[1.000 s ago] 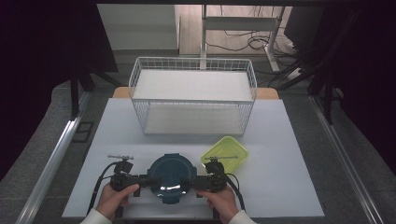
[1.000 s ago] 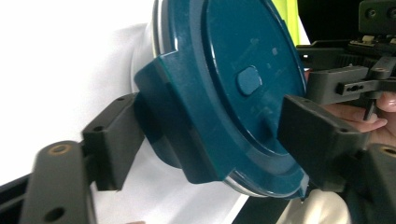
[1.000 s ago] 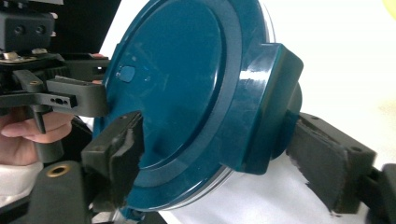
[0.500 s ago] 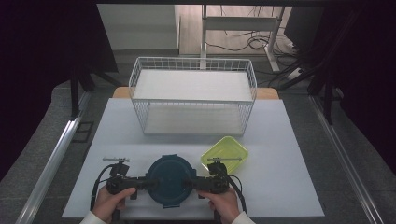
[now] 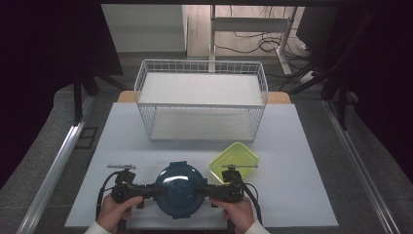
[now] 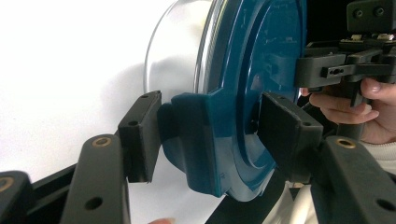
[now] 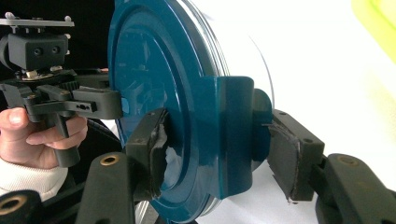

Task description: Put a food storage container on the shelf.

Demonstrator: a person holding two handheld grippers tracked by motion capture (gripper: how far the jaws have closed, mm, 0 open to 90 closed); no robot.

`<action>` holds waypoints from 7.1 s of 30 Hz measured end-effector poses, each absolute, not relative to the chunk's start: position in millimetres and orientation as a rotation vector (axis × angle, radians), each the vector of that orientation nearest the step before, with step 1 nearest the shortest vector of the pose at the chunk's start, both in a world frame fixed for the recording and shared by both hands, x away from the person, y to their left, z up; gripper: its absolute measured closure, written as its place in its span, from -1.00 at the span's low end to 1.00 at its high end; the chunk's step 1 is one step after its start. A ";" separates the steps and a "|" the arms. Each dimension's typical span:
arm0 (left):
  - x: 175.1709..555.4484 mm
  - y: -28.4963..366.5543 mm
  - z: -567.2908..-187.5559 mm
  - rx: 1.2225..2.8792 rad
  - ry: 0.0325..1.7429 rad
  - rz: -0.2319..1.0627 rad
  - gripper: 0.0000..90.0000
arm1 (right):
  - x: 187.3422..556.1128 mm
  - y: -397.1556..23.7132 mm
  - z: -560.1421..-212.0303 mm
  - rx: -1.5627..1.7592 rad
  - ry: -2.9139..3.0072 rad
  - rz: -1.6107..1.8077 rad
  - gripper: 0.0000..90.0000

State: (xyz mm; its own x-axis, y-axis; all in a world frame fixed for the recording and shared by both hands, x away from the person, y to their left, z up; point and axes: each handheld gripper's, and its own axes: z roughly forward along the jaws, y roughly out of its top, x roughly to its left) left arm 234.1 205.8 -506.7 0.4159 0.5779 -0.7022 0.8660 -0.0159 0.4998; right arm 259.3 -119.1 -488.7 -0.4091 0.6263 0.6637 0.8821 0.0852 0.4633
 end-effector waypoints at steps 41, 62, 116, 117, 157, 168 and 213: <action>272.1 178.0 -458.5 1.742 1.181 -0.296 -0.08 | 286.2 -145.0 -440.3 -1.464 -2.159 -1.404 -0.07; 290.4 177.4 -435.5 1.753 1.156 -0.266 -0.08 | 298.1 -146.8 -423.6 -1.452 -2.161 -1.452 -0.07; 357.1 171.8 -343.8 1.729 1.057 -0.143 -0.08 | 357.6 -151.3 -334.2 -1.403 -2.243 -1.592 -0.08; 358.6 172.0 -342.7 1.733 1.055 -0.141 -0.08 | 359.0 -151.2 -333.3 -1.402 -2.244 -1.594 -0.08; 467.3 173.7 -293.0 1.758 1.086 -0.160 -0.08 | 464.9 -150.3 -289.1 -1.437 -2.180 -1.563 -0.08; 483.8 174.2 -300.7 1.742 1.135 -0.201 -0.08 | 486.2 -149.9 -296.7 -1.478 -2.128 -1.490 -0.09; 505.8 173.6 -324.8 1.533 1.229 -0.187 -0.50 | 506.4 -143.5 -301.1 -1.703 -2.162 -1.490 -0.68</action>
State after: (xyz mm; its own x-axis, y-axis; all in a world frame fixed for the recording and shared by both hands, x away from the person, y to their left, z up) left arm 505.8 173.6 -324.8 0.4479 0.5864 -0.6750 0.7604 0.1473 0.6326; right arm 506.4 -143.5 -301.1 -0.4078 0.7464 0.5260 0.7572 -0.0455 0.6516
